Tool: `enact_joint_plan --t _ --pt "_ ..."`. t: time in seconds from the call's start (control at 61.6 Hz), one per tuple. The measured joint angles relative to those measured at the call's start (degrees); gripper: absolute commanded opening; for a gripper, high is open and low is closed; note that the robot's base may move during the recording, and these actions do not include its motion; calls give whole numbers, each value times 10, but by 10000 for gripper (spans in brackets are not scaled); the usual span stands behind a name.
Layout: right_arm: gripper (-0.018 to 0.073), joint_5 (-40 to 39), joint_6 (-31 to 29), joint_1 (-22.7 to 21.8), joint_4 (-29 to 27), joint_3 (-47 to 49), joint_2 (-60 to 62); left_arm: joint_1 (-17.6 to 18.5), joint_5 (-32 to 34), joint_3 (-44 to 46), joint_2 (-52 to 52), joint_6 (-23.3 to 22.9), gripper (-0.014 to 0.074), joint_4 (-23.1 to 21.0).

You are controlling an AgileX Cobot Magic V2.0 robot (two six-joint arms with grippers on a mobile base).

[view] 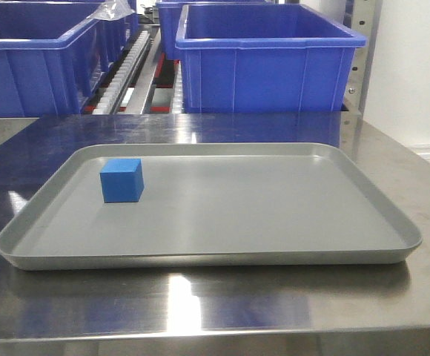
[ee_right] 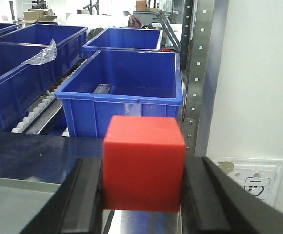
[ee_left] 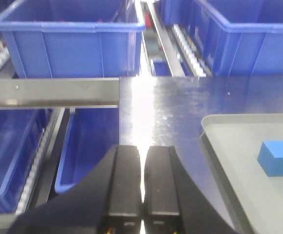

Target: Sort and place red and blue blocks on shelf

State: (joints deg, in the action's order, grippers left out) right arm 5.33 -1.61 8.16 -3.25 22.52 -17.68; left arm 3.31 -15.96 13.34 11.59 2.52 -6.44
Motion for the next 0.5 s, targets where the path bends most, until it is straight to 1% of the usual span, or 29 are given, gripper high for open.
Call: enact_joint_plan --t 0.114,0.503 --pt "257 0 0 0 0 0 0 0 -15 45 60 0 124 -1" --pt "257 0 0 0 0 0 0 0 -19 183 279 0 124 -1"
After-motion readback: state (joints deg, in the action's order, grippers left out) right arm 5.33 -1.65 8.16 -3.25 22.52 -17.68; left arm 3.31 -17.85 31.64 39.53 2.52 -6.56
